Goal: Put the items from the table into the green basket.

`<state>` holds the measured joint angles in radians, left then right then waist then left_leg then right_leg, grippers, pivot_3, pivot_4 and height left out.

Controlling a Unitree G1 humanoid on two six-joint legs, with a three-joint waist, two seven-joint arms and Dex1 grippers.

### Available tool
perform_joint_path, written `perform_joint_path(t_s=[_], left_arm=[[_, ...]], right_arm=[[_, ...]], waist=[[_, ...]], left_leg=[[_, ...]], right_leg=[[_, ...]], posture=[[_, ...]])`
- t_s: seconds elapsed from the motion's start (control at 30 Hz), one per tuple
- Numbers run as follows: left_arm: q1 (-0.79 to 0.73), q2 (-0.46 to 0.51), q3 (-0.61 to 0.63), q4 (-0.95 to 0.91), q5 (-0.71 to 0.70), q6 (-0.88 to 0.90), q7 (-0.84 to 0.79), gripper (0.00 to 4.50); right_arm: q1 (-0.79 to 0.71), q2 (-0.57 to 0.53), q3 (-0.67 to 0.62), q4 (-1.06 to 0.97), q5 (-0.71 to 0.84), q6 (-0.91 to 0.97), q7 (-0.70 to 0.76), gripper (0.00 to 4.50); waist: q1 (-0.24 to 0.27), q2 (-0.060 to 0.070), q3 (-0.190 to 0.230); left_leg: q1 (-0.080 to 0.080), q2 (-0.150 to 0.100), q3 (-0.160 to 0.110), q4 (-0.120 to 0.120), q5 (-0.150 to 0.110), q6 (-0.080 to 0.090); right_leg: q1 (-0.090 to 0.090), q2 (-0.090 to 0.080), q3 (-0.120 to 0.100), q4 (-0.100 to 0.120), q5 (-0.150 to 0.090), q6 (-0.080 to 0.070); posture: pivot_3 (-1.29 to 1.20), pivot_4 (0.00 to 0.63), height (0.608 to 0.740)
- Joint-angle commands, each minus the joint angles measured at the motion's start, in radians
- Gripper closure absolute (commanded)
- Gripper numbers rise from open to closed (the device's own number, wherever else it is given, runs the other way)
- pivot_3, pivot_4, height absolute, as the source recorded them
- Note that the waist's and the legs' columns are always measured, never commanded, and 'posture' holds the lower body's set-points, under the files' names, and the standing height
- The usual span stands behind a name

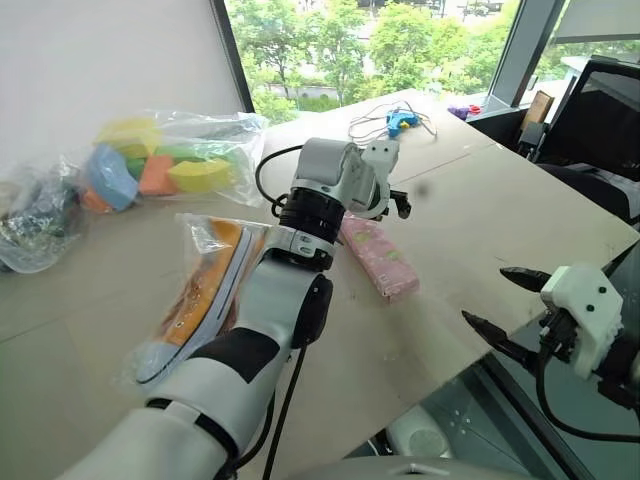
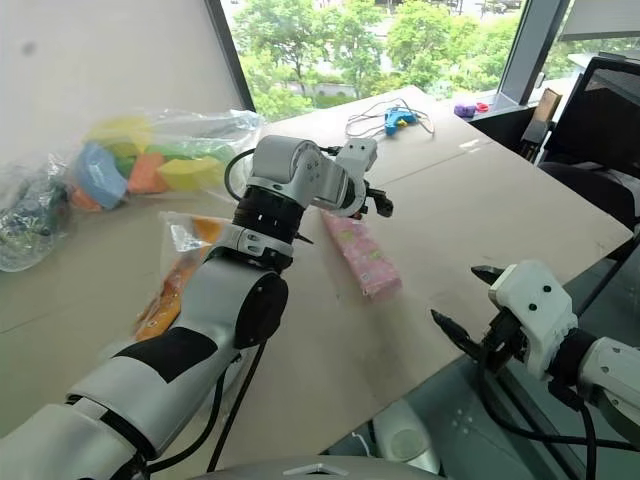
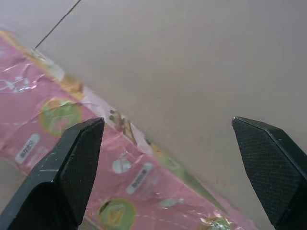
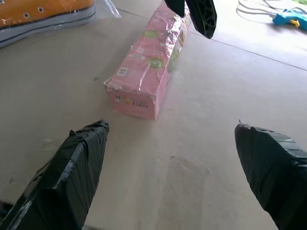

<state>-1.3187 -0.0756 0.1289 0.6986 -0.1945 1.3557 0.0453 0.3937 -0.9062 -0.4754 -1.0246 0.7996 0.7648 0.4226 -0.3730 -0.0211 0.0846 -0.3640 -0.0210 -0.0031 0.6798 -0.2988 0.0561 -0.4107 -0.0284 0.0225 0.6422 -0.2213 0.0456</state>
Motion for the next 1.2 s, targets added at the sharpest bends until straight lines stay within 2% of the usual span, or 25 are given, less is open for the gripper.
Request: perform_joint_path(t_s=[0.03,0.4,0.57,0.8,0.9,1.03,1.1,1.2], left_arm=[[-0.035,-0.037,0.032,-0.02,0.025,0.006,0.075,0.11],[-0.016,-0.082,0.06,0.139,0.083,-0.161,0.217,0.11],[0.003,-0.093,0.071,0.079,0.085,-0.133,0.26,0.11],[0.107,-0.097,-0.053,0.184,0.132,-0.239,0.183,0.11],[0.109,-0.096,-0.056,0.229,0.132,-0.271,0.175,0.11],[0.083,-0.089,-0.058,0.2,0.144,-0.294,0.197,0.11],[0.094,-0.081,-0.123,0.115,0.184,-0.327,0.191,0.11],[0.101,-0.071,-0.159,-0.025,0.204,-0.294,0.188,0.11]], right_arm=[[-0.005,-0.023,-0.024,-0.023,0.025,-0.042,-0.031,0.0],[-0.035,-0.036,-0.022,-0.023,0.026,-0.027,-0.032,0.0],[-0.024,-0.034,-0.035,-0.023,0.028,-0.032,-0.029,0.0],[-0.062,-0.029,0.002,-0.02,0.018,-0.018,-0.031,0.0],[-0.069,-0.029,0.003,-0.021,0.016,-0.011,-0.025,0.0],[-0.076,-0.031,-0.002,-0.011,0.011,-0.007,-0.01,0.0],[-0.092,-0.03,0.015,-0.008,0.007,-0.004,-0.014,0.0],[-0.1,-0.026,0.021,-0.015,0.012,0.001,-0.014,0.0]], waist=[[-0.003,-0.001,0.003],[-0.003,-0.001,0.003],[-0.005,-0.001,0.003],[-0.012,-0.001,0.002],[-0.016,-0.001,0.002],[-0.021,-0.002,0.002],[-0.024,-0.002,0.003],[-0.027,-0.002,0.004]], left_leg=[[0.0,-0.001,0.0,0.0,0.0,0.0],[0.0,-0.004,0.0,0.0,0.0,0.0],[0.0,-0.004,0.0,0.0,-0.001,-0.001],[0.0,-0.004,0.0,0.0,-0.003,-0.005],[0.0,-0.004,0.0,0.0,-0.003,-0.005],[0.003,-0.004,0.0,0.0,-0.003,-0.005],[0.003,-0.004,0.0,0.0,-0.003,-0.006],[0.002,-0.004,0.0,0.0,-0.003,-0.006]], right_leg=[[0.0,-0.001,0.0,0.0,0.0,0.0],[0.0,-0.005,0.0,0.0,0.0,0.003],[0.0,-0.005,0.0,0.0,0.0,0.003],[0.0,-0.005,0.0,0.0,0.0,0.003],[0.003,-0.006,0.0,0.0,0.0,0.004],[0.007,-0.006,-0.001,0.0,0.0,0.004],[0.007,-0.006,-0.001,0.0,0.0,0.005],[0.007,-0.007,0.0,0.0,0.0,0.005]], posture=[[-0.48,0.076,0.74],[-0.49,0.062,0.74],[-0.48,0.06,0.74],[-0.47,0.057,0.74],[-0.47,0.056,0.74],[-0.46,0.053,0.74],[-0.46,0.055,0.74],[-0.45,0.059,0.74]])
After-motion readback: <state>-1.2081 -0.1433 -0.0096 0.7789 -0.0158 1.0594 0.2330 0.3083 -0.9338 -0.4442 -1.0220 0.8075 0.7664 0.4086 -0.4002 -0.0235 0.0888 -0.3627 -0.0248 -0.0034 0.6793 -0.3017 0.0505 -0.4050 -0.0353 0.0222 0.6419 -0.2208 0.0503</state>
